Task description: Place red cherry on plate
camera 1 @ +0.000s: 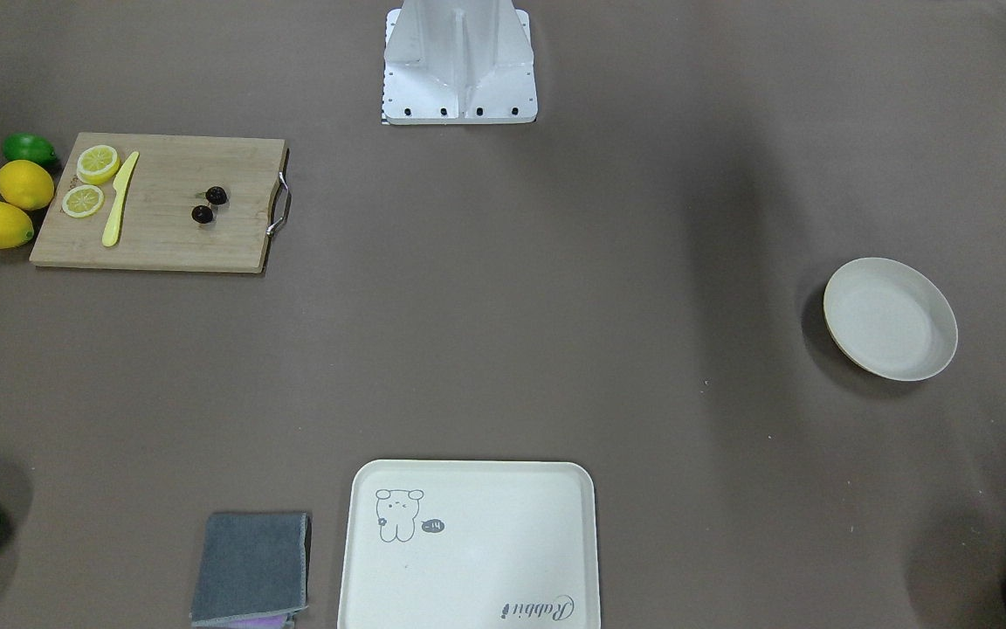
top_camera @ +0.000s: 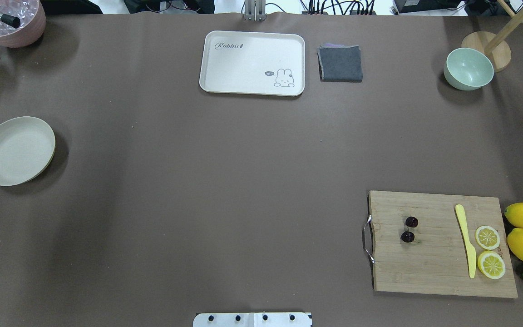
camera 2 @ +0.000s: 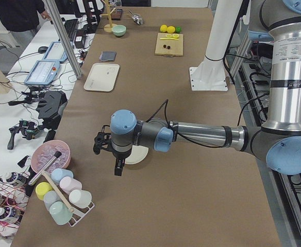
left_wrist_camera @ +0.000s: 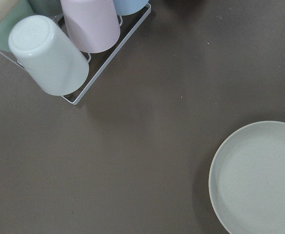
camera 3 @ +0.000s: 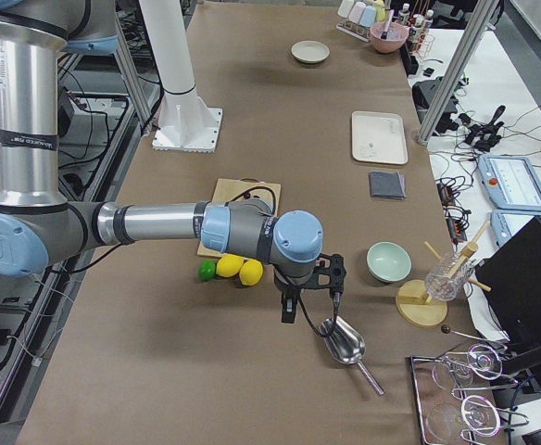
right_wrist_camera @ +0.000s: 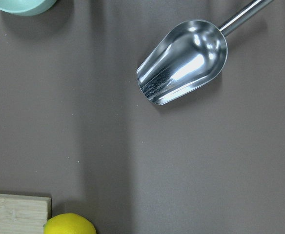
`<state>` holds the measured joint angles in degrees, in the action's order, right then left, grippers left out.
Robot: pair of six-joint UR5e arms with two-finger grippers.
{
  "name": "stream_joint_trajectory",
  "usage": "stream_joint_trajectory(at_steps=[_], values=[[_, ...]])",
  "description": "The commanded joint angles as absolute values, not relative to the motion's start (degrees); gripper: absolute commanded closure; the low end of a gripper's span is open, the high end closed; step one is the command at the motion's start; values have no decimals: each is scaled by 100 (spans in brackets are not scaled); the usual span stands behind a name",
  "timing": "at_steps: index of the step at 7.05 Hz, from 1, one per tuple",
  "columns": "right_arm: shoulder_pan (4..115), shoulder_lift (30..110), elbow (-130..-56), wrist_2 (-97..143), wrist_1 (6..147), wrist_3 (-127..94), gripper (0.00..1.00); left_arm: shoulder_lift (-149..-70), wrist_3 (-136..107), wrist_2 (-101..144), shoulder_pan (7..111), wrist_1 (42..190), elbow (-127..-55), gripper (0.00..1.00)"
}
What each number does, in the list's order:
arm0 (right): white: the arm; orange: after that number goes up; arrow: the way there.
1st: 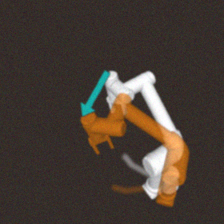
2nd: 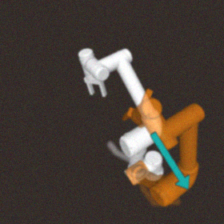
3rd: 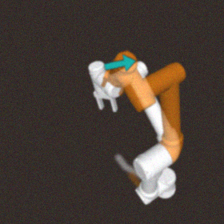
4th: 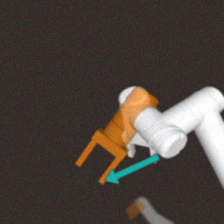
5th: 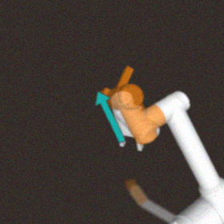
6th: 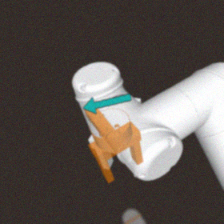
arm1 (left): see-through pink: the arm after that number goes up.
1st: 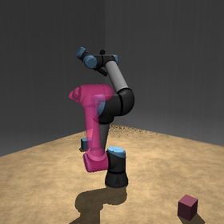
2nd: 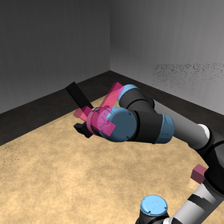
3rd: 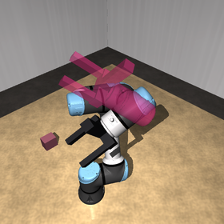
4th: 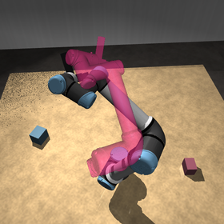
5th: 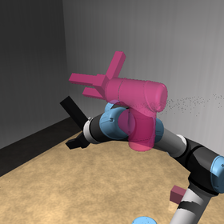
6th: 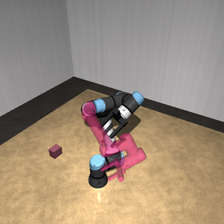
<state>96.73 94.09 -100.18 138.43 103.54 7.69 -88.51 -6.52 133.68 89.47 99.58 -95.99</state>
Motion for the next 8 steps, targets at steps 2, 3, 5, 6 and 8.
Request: stream_joint_trajectory(at_steps=[2, 3, 5, 6, 8], values=[[9677, 9413, -10037, 13843, 10354, 765, 0, -8868, -659, 13351, 8938, 9958, -9598, 2], [9677, 9404, -10028, 13843, 10354, 756, 0, -8868, -650, 13368, 8938, 9967, -9615, 2], [9677, 9396, -10028, 13843, 10354, 756, 0, -8859, -598, 13395, 8947, 10011, -9624, 2], [9677, 9378, -10037, 13843, 10354, 712, 0, -8859, -632, 13368, 8939, 10011, -9598, 2], [9677, 9343, -10055, 13843, 10354, 625, 0, -8938, -633, 13385, 8869, 10080, -9580, 2]])
